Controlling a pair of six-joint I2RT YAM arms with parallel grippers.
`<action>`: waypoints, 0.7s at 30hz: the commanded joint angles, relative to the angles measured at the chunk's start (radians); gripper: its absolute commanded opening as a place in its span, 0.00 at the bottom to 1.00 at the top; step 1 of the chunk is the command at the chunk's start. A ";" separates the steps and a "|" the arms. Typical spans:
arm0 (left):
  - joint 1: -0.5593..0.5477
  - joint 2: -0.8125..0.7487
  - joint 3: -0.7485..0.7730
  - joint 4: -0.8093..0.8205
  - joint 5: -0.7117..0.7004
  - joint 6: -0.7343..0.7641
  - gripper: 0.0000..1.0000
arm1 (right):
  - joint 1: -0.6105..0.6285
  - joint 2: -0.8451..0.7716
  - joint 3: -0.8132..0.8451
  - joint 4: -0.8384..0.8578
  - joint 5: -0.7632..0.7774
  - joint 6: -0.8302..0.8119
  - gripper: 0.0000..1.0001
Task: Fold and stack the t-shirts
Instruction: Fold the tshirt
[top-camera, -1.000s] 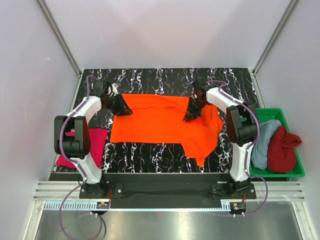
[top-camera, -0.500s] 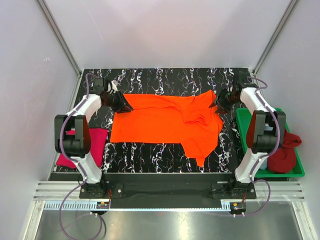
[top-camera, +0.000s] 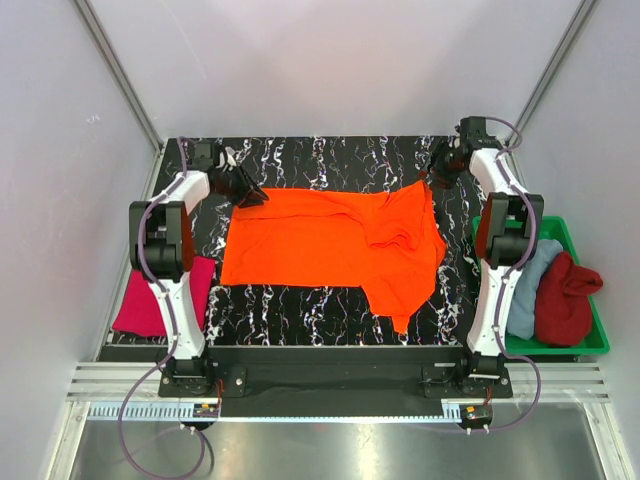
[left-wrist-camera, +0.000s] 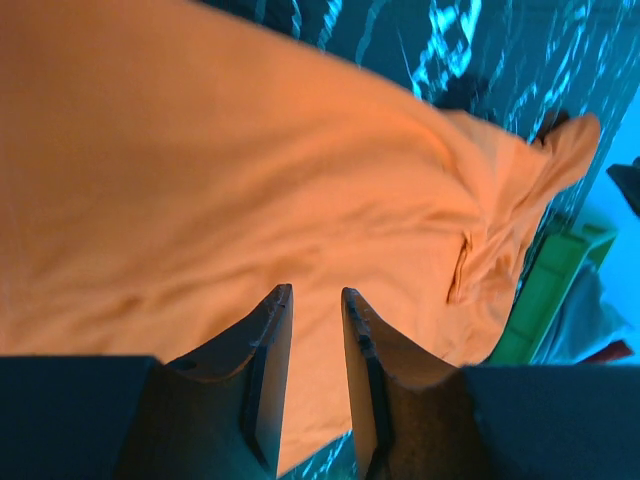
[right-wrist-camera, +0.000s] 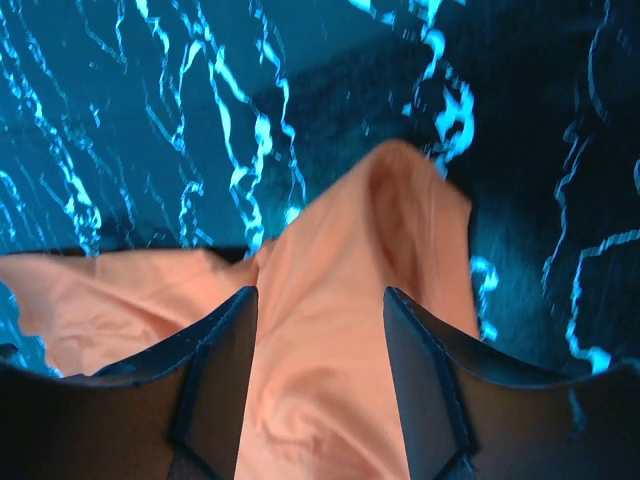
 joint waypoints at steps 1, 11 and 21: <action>0.036 0.050 0.070 0.086 0.037 -0.051 0.31 | -0.005 0.053 0.079 0.017 0.008 -0.052 0.60; 0.064 0.156 0.019 0.304 0.092 -0.206 0.30 | -0.005 0.174 0.191 0.016 -0.051 -0.022 0.50; 0.114 0.205 -0.031 0.319 0.077 -0.280 0.30 | -0.016 0.194 0.202 -0.012 0.111 0.063 0.17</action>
